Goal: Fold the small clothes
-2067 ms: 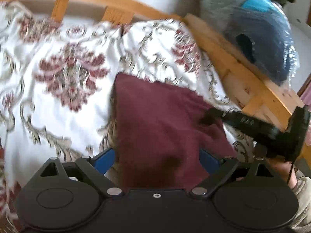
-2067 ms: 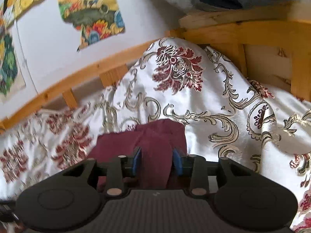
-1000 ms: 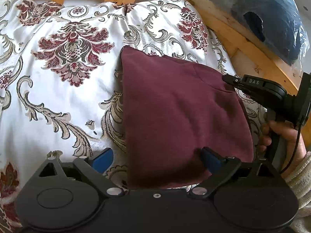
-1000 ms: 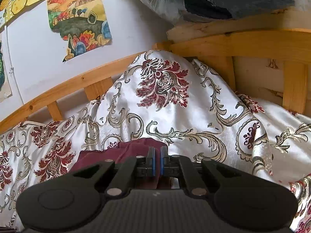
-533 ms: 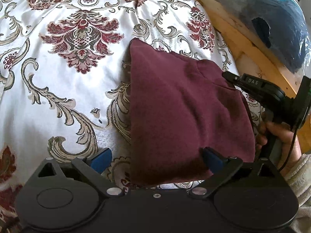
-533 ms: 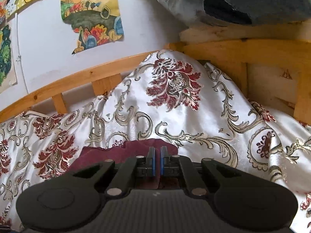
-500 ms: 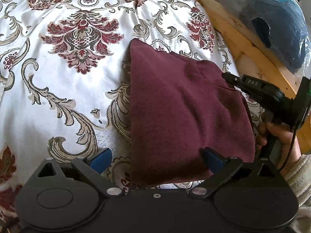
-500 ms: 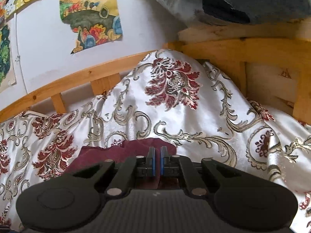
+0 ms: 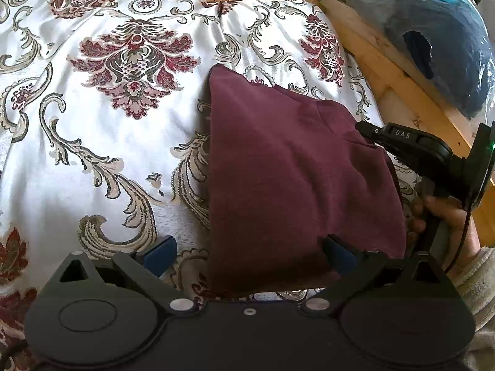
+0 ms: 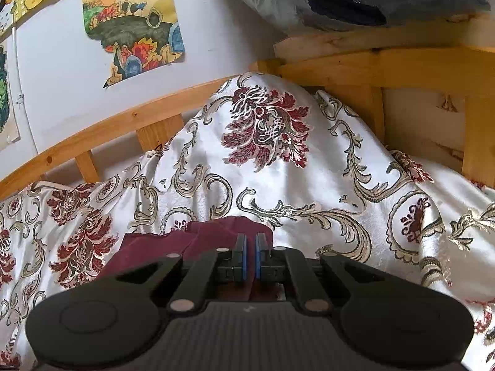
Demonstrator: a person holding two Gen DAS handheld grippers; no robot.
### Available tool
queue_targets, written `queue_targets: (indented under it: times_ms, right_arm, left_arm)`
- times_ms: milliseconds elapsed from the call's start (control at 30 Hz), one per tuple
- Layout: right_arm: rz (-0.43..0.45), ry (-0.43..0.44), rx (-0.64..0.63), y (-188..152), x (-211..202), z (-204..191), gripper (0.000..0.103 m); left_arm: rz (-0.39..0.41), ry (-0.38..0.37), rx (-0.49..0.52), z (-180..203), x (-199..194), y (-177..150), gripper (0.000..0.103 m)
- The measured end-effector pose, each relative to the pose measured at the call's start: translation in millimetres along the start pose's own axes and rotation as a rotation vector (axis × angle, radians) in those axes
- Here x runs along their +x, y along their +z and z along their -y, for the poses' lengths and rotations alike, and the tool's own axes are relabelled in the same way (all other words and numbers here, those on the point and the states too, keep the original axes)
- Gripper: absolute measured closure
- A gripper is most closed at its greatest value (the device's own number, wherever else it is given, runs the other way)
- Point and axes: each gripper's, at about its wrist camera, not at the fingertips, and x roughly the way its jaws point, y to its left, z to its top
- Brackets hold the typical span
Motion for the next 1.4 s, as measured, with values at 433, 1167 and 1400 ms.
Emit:
queue_targets:
  times_ms: [433, 1167, 1400]
  right_arm:
    - [-0.012, 0.012, 0.019, 1, 2, 0, 0.089]
    - [-0.002, 0.059, 0.107, -2, 6, 10, 0.004]
    - [-0.047, 0.082, 0.118, -10, 21, 14, 0.002]
  left_arm:
    - [0.01, -0.017, 0.023, 1, -9, 4, 0.001]
    - [0.043, -0.165, -0.062, -23, 5, 31, 0.001]
    - [-0.006, -0.196, -0.076, -29, 14, 31, 0.001]
